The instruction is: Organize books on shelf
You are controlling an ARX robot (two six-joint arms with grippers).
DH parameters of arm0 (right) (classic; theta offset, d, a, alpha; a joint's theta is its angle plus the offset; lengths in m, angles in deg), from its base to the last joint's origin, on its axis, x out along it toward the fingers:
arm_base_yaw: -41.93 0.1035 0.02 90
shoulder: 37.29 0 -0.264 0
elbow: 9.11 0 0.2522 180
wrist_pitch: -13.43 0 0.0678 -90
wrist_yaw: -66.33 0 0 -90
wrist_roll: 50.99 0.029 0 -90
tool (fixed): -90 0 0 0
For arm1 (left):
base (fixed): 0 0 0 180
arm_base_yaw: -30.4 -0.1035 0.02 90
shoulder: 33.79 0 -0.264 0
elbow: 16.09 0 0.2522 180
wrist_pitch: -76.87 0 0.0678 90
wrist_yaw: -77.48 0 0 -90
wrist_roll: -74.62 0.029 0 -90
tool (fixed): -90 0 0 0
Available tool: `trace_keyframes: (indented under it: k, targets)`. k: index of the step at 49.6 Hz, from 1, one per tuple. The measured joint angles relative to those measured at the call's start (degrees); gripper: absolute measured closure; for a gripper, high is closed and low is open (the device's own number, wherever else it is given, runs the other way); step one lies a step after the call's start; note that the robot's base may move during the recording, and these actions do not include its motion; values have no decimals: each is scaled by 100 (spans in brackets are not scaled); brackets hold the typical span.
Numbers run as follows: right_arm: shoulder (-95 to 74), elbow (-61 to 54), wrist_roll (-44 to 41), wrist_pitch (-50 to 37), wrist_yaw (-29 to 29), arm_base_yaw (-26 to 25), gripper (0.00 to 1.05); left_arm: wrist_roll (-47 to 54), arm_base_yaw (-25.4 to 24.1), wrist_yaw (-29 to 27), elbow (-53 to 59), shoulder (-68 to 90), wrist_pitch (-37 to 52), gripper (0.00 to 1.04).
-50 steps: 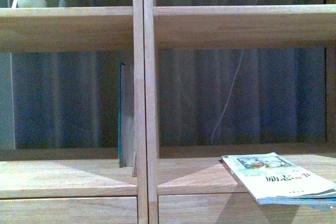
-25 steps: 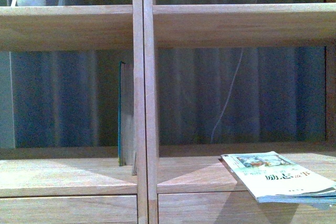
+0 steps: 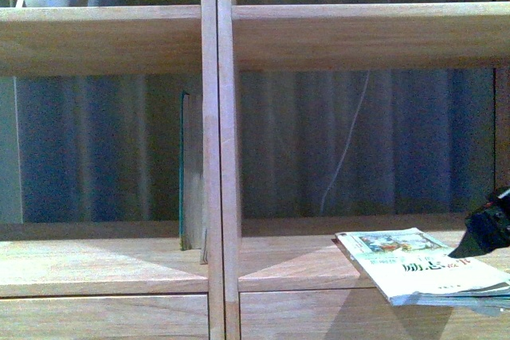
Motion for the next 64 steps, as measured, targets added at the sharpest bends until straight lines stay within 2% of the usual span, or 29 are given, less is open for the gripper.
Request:
trace_keyframes:
  k: [16,48,64]
  targets:
    - [-1268,850,573,-173,365,348,7,-2,0,0,0,0,0,7]
    - [-2020,1631,590,-260,920,586,8,-2,0,0,0,0,0,7]
    - [-2020,1631,560,-431,953,584,54,-2,0,0,0,0,0,7]
